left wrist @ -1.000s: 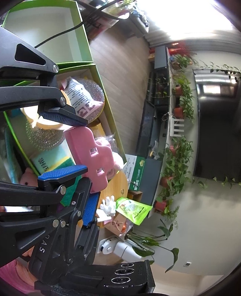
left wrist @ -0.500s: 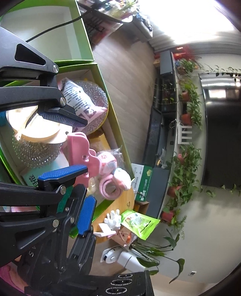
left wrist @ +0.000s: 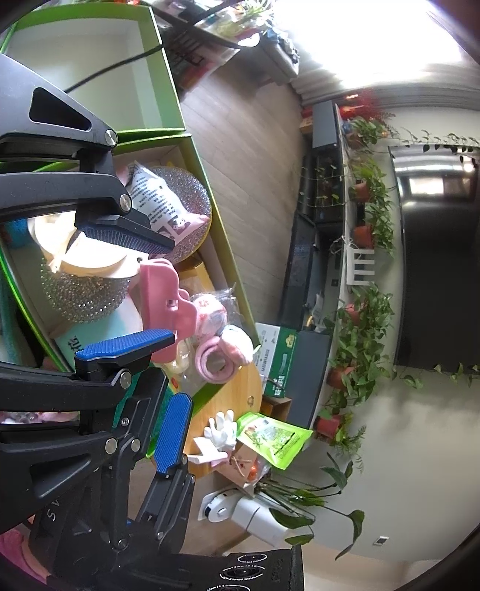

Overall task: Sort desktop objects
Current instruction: 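Lower the pink clip into the green box and open the right gripper, then withdraw the right gripper from the box back over the pile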

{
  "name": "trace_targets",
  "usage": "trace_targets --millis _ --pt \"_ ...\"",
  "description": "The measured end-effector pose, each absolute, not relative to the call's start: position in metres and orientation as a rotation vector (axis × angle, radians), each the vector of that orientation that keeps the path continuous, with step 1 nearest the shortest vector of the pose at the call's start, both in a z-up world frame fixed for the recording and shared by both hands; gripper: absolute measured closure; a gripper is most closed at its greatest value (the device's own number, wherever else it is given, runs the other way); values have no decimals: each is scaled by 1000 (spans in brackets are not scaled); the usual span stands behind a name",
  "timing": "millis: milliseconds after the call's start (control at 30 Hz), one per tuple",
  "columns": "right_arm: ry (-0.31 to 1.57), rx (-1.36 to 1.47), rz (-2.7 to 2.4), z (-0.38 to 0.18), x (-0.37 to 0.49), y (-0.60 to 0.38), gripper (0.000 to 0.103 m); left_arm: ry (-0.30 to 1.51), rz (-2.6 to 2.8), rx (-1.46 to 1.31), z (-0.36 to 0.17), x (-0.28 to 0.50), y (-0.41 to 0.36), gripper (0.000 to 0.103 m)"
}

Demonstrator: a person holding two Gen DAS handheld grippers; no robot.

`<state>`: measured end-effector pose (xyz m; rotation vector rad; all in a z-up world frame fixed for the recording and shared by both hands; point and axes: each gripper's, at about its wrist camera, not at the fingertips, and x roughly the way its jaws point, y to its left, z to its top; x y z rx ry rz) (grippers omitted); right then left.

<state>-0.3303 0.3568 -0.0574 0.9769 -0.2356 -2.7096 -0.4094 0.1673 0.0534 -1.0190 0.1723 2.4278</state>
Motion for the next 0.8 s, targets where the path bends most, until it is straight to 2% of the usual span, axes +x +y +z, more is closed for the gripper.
trace_targets --millis 433,800 --pt "-167 879 -2710 -14 -280 341 67 52 2426 -933 89 -357 145 61" --pt "-84 813 -2686 12 -217 317 65 59 2452 -850 117 -295 127 61"
